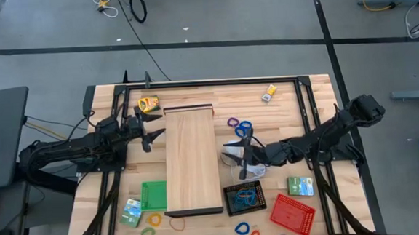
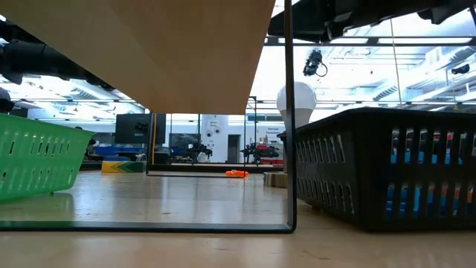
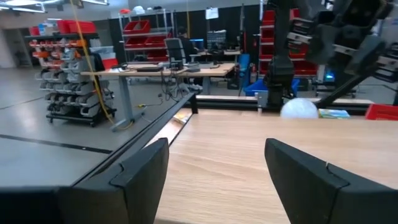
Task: Pick & Place Office Desk Supplies
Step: Put the orange rubber band into the black bin
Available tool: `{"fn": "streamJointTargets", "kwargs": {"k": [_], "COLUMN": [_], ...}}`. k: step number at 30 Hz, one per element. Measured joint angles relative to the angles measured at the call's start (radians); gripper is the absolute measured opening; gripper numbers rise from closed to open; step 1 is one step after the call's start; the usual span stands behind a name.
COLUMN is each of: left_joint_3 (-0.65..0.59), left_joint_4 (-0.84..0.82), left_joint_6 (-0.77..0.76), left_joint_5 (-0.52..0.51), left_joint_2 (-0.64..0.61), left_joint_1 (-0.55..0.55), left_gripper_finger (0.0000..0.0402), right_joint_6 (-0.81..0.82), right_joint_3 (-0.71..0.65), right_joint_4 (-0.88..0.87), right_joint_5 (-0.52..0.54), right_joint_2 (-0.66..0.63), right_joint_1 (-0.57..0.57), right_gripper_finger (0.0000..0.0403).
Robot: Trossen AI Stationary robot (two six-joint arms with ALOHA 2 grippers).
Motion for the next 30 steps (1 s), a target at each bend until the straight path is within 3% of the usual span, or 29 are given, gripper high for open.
{"fn": "streamJointTargets", "kwargs": {"k": [7, 16, 21, 25, 30], "left_joint_3": [0.0, 0.001, 0.002, 0.002, 0.002], "left_joint_4": [-0.012, -0.004, 0.01, 0.01, 0.004], "left_joint_6": [0.014, 0.001, 0.01, 0.013, -0.004], "left_joint_5": [0.063, 0.152, 0.085, -0.015, 0.059], "left_joint_2": [0.0, 0.0, 0.0, 0.0, 0.0], "left_joint_1": [0.0, 0.0, 0.0, 0.0, -0.001], "left_gripper_finger": [0.0273, 0.0273, 0.0273, 0.0273, 0.0273], "right_joint_6": [-0.036, -0.11, -0.159, -0.173, -0.173], "right_joint_3": [0.0, 0.0, 0.0, 0.0, 0.0], "right_joint_4": [-0.032, -0.093, -0.096, -0.081, -0.078], "right_joint_5": [0.019, 0.229, 0.374, 0.426, 0.426], "right_joint_2": [-0.006, -0.013, -0.013, -0.013, -0.013], "right_joint_1": [0.0, 0.008, 0.009, 0.01, 0.011], "right_gripper_finger": [0.0137, 0.0137, 0.0137, 0.0137, 0.0137]}}
